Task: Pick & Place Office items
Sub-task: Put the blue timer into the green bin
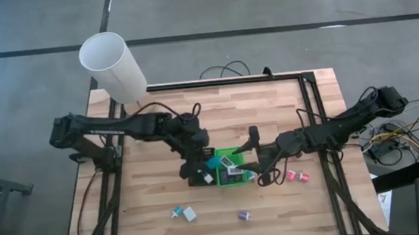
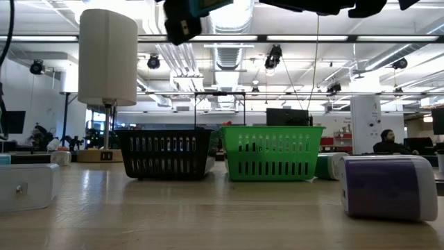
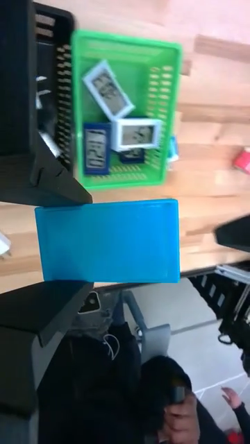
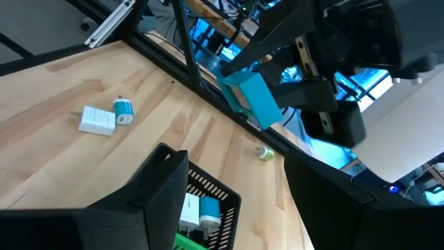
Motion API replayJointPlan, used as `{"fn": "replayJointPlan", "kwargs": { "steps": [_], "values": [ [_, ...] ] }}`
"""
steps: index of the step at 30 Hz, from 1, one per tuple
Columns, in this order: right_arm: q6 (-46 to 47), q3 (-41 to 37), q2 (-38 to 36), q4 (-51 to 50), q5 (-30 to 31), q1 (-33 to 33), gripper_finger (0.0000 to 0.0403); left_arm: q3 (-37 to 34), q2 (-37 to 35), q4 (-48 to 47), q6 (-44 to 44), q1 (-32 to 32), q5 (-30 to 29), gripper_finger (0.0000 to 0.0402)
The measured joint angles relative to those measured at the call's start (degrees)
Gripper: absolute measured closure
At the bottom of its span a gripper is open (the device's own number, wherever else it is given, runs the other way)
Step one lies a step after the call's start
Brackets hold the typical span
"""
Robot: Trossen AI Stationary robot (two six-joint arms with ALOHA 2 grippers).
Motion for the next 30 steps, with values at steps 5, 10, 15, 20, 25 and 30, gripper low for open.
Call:
{"fn": "replayJointPlan", "kwargs": {
  "steps": [5,10,15,20,25,30],
  "values": [
    [1.0,0.0,0.0,0.2,0.0,0.0,0.0165,4.5,4.4,-0.5,3.0,1.1,2.2,0.0259],
    [1.1,0.0,0.0,0.6,0.0,0.0,0.0165,8.7,8.7,-0.9,4.8,2.5,5.1,0.0259],
    [1.0,0.0,0.0,0.6,0.0,0.0,0.0165,13.0,12.7,-3.8,6.5,3.3,5.8,0.0259],
    [1.0,0.0,0.0,0.6,0.0,0.0,0.0165,16.7,14.9,-6.1,7.8,3.8,5.8,0.0259],
    [1.0,0.0,-0.1,1.0,0.2,0.0,0.0165,17.5,14.6,-6.4,7.8,4.3,5.8,0.0259],
    [1.0,0.1,-0.1,0.9,0.2,0.0,0.0165,17.1,14.3,-6.5,7.8,4.4,5.8,0.0259]
  ]
}}
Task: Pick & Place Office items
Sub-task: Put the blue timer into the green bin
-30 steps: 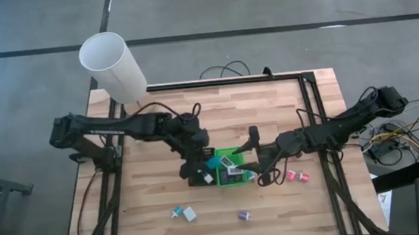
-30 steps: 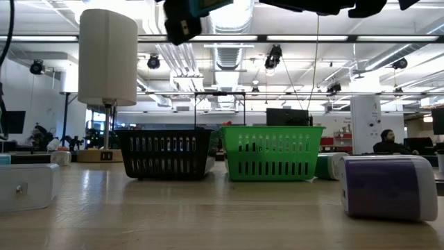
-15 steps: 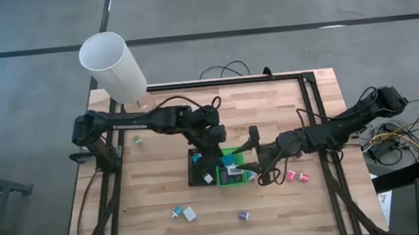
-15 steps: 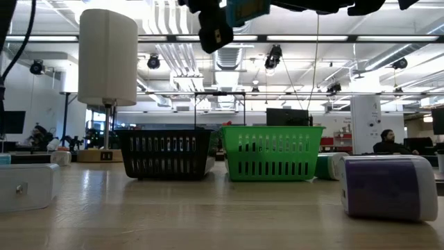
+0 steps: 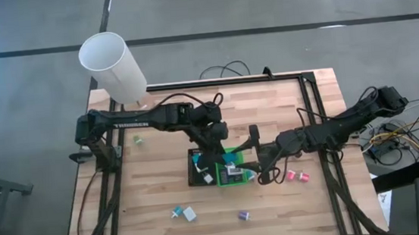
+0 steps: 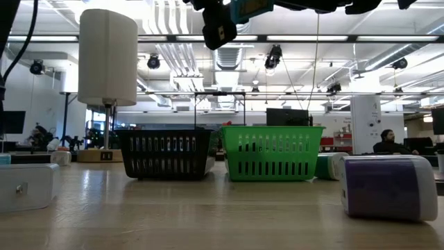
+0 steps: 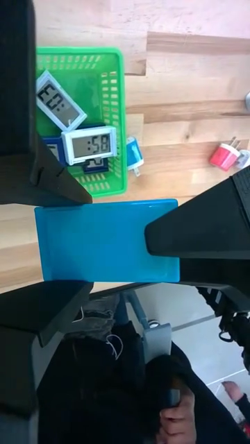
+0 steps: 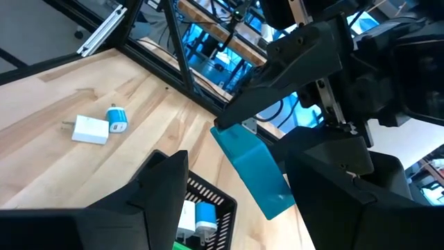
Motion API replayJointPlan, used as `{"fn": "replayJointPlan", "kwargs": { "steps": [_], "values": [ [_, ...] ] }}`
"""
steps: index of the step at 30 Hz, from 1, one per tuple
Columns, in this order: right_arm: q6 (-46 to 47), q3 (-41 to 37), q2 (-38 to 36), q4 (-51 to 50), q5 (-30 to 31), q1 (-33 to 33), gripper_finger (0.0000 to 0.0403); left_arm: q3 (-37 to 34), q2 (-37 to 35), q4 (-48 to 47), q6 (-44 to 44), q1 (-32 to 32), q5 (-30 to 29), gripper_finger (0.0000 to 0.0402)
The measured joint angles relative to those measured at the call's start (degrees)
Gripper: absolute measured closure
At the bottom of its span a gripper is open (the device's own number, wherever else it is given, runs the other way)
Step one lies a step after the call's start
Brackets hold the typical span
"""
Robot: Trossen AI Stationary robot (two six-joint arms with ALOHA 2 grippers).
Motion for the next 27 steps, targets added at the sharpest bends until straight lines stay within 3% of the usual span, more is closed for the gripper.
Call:
{"fn": "replayJointPlan", "kwargs": {
  "steps": [12,18,24,27],
  "values": [
    [2.1,0.2,0.0,-0.2,-0.2,0.0,0.018,0.0,0.1,0.1,0.4,0.0,0.0,0.0259],
    [2.6,0.2,0.0,-0.1,0.0,0.0,0.0236,0.0,0.1,0.3,0.4,0.0,0.0,0.0259],
    [0.9,0.5,0.0,0.0,0.2,0.0,0.0325,0.0,0.2,0.5,-0.3,0.1,1.0,0.0259],
    [-0.6,0.6,0.0,0.0,0.2,0.0,0.0332,0.0,0.2,0.7,-0.5,0.1,1.5,0.0259]
  ]
}}
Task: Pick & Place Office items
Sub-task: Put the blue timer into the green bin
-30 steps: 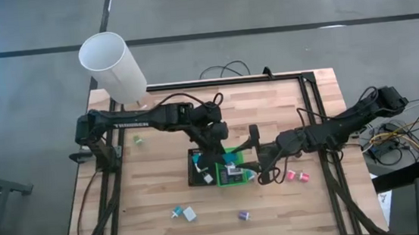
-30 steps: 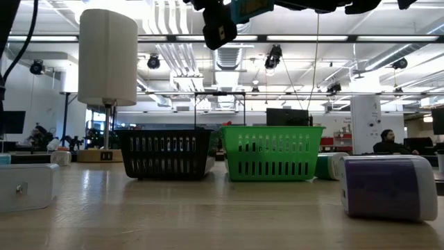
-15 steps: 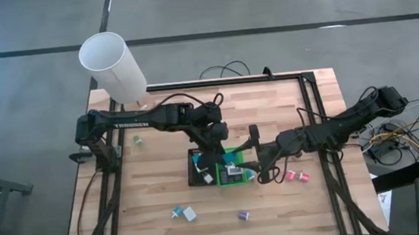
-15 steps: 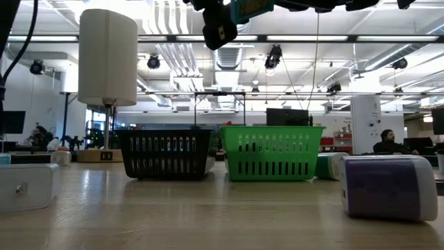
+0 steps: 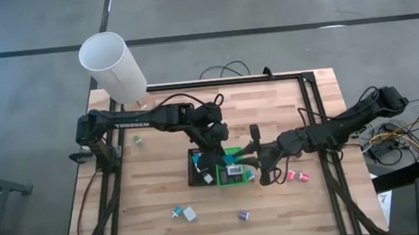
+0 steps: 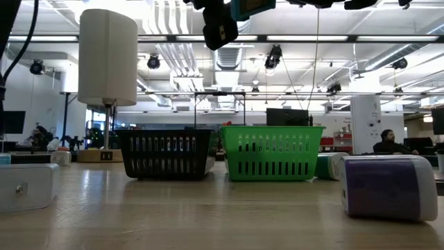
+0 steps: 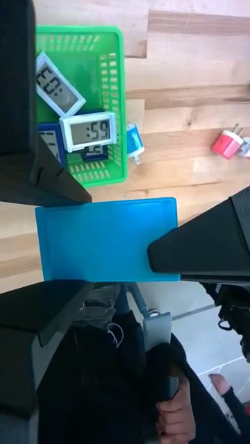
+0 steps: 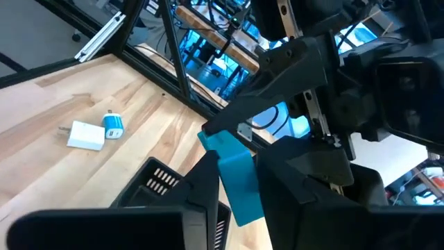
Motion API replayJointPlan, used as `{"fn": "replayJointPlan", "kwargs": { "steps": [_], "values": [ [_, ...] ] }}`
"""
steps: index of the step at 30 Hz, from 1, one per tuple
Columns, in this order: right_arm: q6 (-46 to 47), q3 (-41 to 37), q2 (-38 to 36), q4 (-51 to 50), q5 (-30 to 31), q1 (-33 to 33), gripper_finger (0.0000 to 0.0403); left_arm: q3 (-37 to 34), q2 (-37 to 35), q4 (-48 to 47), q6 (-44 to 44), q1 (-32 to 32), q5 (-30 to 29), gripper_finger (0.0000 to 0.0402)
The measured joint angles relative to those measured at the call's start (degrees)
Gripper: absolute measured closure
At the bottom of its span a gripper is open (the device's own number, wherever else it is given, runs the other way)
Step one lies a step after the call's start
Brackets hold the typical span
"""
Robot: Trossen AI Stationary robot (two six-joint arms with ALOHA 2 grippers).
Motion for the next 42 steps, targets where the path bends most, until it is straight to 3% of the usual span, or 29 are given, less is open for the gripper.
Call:
{"fn": "replayJointPlan", "kwargs": {
  "steps": [14,20,24,31,42],
  "values": [
    [0.4,-0.1,0.0,-0.4,-0.3,0.0,0.0332,-0.1,0.0,0.3,-1.0,0.0,-0.3,0.0253],
    [3.3,-0.6,0.5,-2.1,-1.0,0.0,0.0355,0.0,-0.3,2.9,-2.7,0.2,-1.7,0.0116],
    [2.8,-0.5,0.1,-1.0,-0.8,-0.1,0.0355,0.0,-0.1,4.9,-5.3,0.2,-1.4,0.0075],
    [2.0,-0.6,0.2,-1.1,-0.3,0.0,0.0355,0.0,-0.4,3.7,-6.2,0.7,-1.5,0.0086],
    [2.1,-0.7,0.2,-3.3,1.0,-0.1,0.0355,-0.1,-6.9,-10.5,1.3,0.2,-3.8,0.0122]
  ]
}}
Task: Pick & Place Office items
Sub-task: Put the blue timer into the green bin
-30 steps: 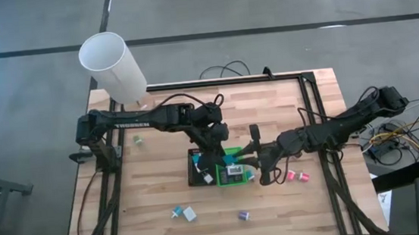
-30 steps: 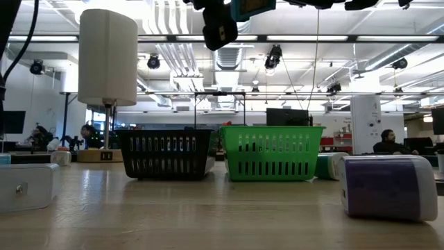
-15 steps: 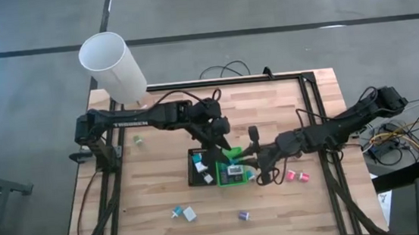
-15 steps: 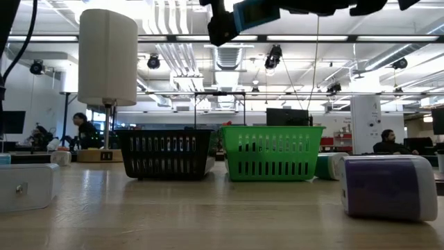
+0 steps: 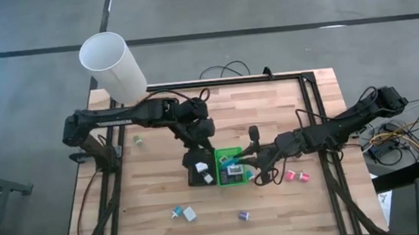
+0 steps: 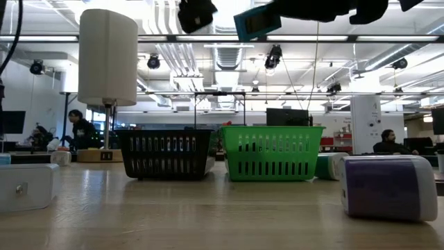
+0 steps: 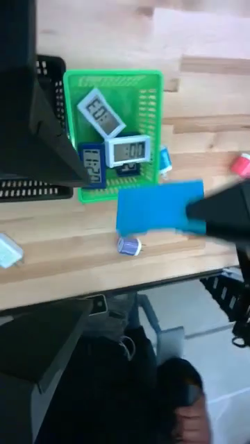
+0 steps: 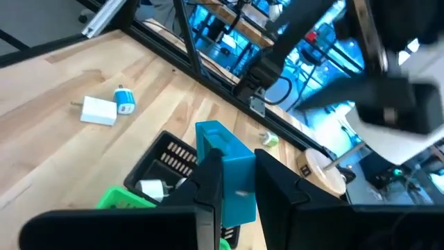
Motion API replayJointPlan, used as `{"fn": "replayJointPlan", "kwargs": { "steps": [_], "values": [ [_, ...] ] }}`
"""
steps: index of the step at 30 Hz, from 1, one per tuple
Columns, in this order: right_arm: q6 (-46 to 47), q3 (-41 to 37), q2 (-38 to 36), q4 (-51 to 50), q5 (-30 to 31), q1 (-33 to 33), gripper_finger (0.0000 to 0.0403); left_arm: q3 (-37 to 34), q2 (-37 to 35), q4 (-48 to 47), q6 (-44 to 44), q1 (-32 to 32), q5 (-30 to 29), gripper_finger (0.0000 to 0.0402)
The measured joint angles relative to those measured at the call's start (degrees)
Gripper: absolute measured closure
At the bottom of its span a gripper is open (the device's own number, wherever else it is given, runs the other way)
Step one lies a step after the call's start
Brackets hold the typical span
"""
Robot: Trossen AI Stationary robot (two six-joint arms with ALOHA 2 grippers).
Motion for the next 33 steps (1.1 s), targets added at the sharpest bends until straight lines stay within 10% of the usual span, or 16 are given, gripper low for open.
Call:
{"fn": "replayJointPlan", "kwargs": {
  "steps": [17,27,33],
  "values": [
    [6.5,0.0,-0.1,-4.3,5.1,-0.2,0.0355,-3.9,-13.7,0.2,12.8,-8.3,-7.2,0.0135],
    [14.0,0.1,-0.1,-8.6,5.2,-2.1,0.0355,-22.3,-23.3,15.2,6.4,-9.5,-26.7,0.0134],
    [20.1,0.1,-0.1,-12.9,4.8,-3.8,0.0355,-35.7,-30.2,31.0,6.5,-9.5,-28.0,0.0134]
  ]
}}
